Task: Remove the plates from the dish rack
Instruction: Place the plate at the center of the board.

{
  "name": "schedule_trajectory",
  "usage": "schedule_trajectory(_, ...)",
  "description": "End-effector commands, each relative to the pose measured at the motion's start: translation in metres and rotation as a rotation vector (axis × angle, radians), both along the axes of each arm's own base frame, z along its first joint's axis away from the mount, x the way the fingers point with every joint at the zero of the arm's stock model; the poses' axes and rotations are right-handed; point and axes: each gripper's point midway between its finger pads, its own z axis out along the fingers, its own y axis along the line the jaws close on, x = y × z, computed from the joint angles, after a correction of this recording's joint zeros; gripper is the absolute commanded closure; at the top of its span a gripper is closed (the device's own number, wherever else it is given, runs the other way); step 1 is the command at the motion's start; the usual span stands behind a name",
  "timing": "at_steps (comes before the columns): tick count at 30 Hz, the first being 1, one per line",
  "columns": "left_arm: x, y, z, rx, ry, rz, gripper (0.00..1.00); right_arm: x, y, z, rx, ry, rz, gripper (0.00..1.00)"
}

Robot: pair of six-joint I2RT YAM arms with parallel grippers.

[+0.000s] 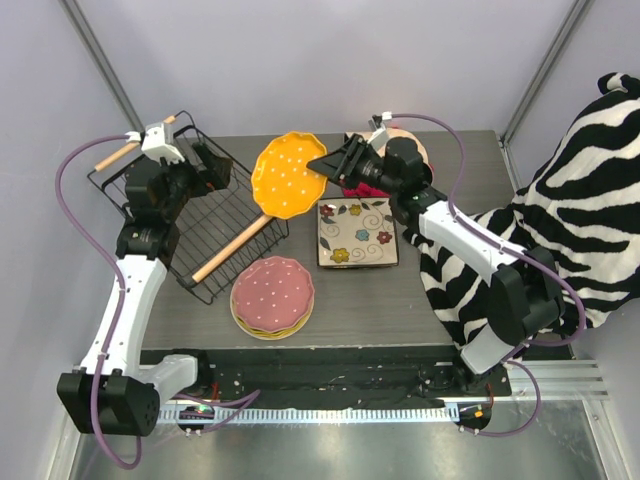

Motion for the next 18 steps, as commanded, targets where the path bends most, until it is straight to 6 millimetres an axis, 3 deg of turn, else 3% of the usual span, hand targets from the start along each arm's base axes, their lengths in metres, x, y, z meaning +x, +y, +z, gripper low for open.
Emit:
schedule_trajectory(1,-0.002,-0.003,0.032,-0.023,-0.081,-0.025,0.02,-0.031,-0.012,0.114,0.256,-0.25,0.093,0.99)
schedule_trajectory(9,-0.003,0.004,0.031,-0.002,-0.078,0.008,0.01,-0.056,-0.044,0.135,0.251,-0.312,0.071,0.99)
schedule_trajectory(13,-0.005,0.008,0.033,0.019,-0.084,0.025,0.0,-0.071,-0.056,0.132,0.215,-0.315,0.061,0.99)
schedule_trajectory(18,-0.005,0.003,0.032,0.017,-0.086,0.005,0.0,-0.088,-0.066,0.105,0.141,-0.27,0.056,0.99)
